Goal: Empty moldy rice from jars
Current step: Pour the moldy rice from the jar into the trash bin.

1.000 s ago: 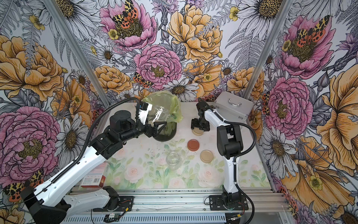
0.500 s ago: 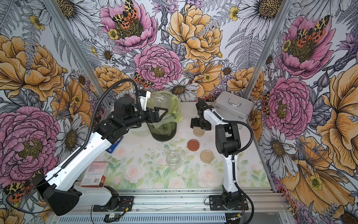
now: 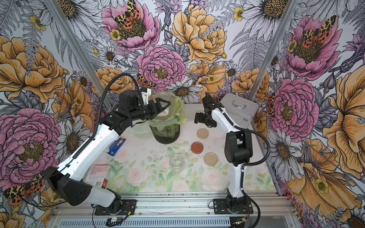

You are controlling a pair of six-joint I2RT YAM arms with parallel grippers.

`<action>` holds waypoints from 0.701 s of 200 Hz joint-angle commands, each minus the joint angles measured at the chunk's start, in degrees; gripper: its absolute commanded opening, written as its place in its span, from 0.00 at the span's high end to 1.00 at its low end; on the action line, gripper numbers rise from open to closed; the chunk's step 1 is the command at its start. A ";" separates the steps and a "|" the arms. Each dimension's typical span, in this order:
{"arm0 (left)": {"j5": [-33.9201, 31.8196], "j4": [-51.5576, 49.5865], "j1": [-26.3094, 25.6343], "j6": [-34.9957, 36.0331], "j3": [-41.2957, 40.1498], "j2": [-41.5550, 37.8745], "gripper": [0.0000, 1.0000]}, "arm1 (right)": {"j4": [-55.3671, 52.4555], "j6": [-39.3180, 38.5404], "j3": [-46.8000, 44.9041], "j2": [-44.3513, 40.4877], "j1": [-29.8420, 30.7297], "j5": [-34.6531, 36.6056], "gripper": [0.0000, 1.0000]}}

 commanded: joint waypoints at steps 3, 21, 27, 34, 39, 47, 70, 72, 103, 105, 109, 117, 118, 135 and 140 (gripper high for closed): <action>5.71 3.84 1.97 -15.05 3.16 1.24 1.00 | 0.48 2.08 -1.38 -7.04 0.22 -0.74 0.00; 7.85 3.82 2.24 -21.21 3.89 2.68 1.00 | 0.53 2.76 -2.02 -10.08 0.39 -1.14 0.00; 8.46 3.80 2.24 -23.21 4.18 2.99 1.00 | 0.51 2.95 -2.19 -10.87 0.46 -1.14 0.00; 8.95 3.84 2.32 -26.04 3.93 3.29 1.00 | 0.53 3.24 -2.45 -11.79 0.48 -1.14 0.01; 9.25 3.81 2.49 -28.32 3.60 3.34 1.00 | 0.51 3.54 -2.61 -12.41 0.54 -1.20 0.01; 9.51 3.81 2.74 -32.62 2.44 3.27 1.00 | 0.62 3.90 -2.72 -13.14 0.68 -1.62 0.00; 9.65 3.80 3.73 -40.16 0.43 2.92 1.00 | 0.62 4.22 -2.52 -14.92 1.68 -1.58 0.01; 9.70 3.77 3.77 -40.86 0.28 2.95 1.00 | 0.62 4.33 -2.51 -15.07 1.83 -1.57 0.00; 8.80 3.82 4.42 -48.31 -2.31 2.07 1.00 | 1.05 4.83 -2.32 -16.36 4.18 -0.93 0.00; 8.61 3.82 4.37 -48.80 -2.47 1.97 1.00 | 1.10 4.83 -2.32 -16.30 4.39 -0.86 0.00; 8.30 3.80 4.37 -49.59 -2.60 1.84 1.00 | 1.15 4.89 -2.37 -16.41 4.77 -0.78 0.01; 8.18 3.85 4.43 -50.49 -2.28 2.01 1.00 | 1.31 5.01 -2.43 -16.46 5.24 -0.57 0.00; 8.20 3.85 4.43 -50.59 -2.20 2.09 1.00 | 1.32 5.05 -2.47 -16.42 5.36 -0.57 0.00; 9.35 3.84 4.40 -51.72 0.00 3.79 1.00 | 1.78 5.60 -2.99 -16.56 6.32 -0.29 0.01; 9.68 3.85 4.45 -52.04 0.86 4.37 1.00 | 1.98 5.86 -3.16 -16.68 6.52 -0.16 0.01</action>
